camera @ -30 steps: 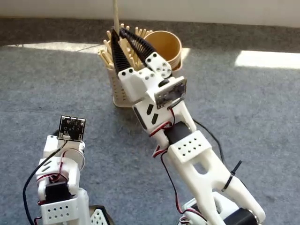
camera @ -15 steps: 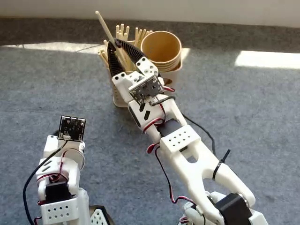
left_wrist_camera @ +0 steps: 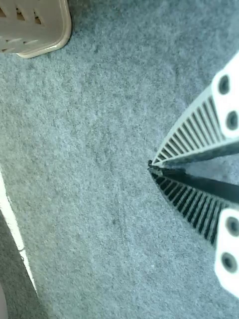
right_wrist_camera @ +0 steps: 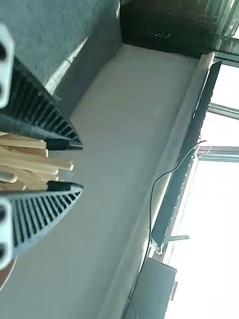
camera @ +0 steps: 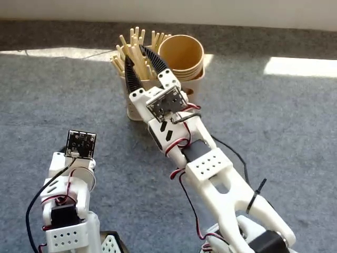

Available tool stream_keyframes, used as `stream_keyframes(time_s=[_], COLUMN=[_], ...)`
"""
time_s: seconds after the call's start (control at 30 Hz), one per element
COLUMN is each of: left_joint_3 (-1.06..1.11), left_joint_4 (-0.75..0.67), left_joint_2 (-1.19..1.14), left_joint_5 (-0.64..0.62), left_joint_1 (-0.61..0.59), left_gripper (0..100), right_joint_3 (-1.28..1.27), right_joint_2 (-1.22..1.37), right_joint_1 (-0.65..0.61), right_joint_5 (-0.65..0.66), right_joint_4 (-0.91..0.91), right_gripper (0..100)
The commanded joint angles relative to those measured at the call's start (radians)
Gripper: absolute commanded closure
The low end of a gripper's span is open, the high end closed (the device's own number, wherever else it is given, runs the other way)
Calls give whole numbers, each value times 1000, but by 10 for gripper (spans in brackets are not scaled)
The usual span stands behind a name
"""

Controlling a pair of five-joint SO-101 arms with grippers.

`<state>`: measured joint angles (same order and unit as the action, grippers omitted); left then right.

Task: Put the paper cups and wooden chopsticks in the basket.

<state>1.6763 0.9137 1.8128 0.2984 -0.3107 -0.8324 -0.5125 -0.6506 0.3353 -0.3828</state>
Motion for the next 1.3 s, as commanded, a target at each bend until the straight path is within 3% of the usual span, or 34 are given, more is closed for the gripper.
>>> stream_keyframes(time_s=[0.0, 0.43, 0.67, 1.0, 1.13, 1.27], left_joint_3=[19, 19, 19, 19, 19, 19], left_joint_4=[5, 5, 5, 5, 6, 21], left_joint_2=[7, 7, 7, 7, 7, 5], left_joint_5=[5, 5, 3, 2, 0, -2], left_joint_1=[-10, -5, 1, 122, 197, 248], left_gripper=[995, 995, 995, 995, 995, 995], right_joint_3=[-58, -545, -731, -952, -990, -987], right_joint_2=[-127, -587, -814, -1190, -1333, -1305], right_joint_1=[10, 82, 222, 335, 406, 464], right_joint_5=[9, 3, -221, -316, -416, -500], right_joint_4=[64, 70, 94, 392, 685, 816], right_gripper=[936, 975, 972, 971, 971, 971])
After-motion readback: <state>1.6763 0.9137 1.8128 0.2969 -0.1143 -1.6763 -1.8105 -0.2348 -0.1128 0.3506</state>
